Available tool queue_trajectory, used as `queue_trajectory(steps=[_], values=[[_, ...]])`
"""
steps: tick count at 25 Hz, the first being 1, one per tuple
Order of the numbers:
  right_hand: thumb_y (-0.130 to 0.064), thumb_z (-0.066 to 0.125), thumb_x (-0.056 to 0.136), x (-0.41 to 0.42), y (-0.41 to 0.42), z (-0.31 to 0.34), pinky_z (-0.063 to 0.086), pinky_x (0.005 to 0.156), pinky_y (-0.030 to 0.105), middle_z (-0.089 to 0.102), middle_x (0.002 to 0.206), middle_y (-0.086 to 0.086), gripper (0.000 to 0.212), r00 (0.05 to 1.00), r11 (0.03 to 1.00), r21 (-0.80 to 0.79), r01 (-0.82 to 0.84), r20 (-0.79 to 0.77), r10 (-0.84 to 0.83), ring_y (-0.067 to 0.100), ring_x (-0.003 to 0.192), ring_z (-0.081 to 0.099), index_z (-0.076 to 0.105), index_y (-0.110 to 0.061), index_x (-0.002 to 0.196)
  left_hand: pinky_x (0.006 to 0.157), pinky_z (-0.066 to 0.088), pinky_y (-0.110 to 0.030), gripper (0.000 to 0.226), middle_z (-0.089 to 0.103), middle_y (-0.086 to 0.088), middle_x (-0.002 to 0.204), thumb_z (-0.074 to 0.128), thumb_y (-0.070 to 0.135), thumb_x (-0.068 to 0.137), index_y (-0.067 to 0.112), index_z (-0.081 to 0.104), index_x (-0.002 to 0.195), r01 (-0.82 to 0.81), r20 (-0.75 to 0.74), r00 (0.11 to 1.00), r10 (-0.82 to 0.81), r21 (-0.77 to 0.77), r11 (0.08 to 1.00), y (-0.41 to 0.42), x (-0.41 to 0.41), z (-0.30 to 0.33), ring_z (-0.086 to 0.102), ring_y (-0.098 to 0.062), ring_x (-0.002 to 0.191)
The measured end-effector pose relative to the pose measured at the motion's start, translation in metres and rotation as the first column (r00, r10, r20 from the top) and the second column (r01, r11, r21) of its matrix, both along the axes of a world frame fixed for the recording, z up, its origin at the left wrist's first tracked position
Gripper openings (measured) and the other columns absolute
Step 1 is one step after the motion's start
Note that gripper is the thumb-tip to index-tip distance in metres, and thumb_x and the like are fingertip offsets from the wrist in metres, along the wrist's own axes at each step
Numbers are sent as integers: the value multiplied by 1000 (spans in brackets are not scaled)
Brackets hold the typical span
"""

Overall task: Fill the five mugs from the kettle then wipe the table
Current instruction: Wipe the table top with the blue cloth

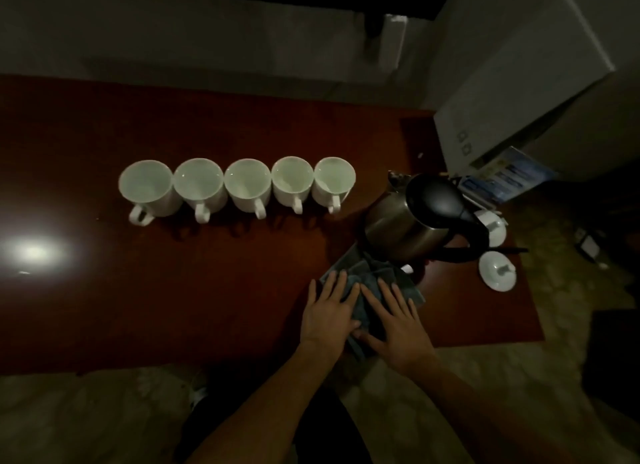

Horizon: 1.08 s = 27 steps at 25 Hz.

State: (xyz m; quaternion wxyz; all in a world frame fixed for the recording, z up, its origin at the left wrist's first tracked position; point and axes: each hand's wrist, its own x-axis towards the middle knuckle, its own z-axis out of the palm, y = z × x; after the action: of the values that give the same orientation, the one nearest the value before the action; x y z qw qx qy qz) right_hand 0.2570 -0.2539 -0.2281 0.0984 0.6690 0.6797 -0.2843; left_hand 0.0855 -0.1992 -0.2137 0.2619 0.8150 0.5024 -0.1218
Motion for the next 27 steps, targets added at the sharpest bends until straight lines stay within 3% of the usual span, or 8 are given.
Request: queue_trajectory(steps=[4,12,19,27], values=[[-94,15,80,38,-16,2,-10,124,40,-24,163,-21,85,1000,1000,4,14,2,-14,10,152,-27,-16,-60,152,120,-3,-53,71,-7,-5,167,42,49,101,26,8,159,38,-13,999,-38,-1,999,-13,34,-2,-8,-24,153],[-81,38,91,75,-21,7,-10,124,39,-25,165,-18,83,997,997,-24,75,28,-75,11,152,-29,-14,-59,152,121,-4,-52,70,0,-9,167,40,50,102,23,8,159,105,-13,994,-105,41,994,-15,74,-3,-2,-30,153],[-93,22,81,137,-32,6,-8,125,40,-24,167,-18,84,994,995,-11,102,43,-101,9,153,-28,-17,-64,150,122,-1,-52,70,5,-12,166,39,47,103,18,9,159,205,-43,978,-204,15,979,-15,139,2,6,-34,151],[-92,20,80,137,-30,-1,-17,121,42,-25,167,-13,91,997,997,-23,76,16,-75,14,152,-32,-7,-52,157,117,-5,-63,77,-9,-16,165,38,53,101,17,1,159,225,-126,965,-229,-48,973,-15,138,5,-10,-32,152]])
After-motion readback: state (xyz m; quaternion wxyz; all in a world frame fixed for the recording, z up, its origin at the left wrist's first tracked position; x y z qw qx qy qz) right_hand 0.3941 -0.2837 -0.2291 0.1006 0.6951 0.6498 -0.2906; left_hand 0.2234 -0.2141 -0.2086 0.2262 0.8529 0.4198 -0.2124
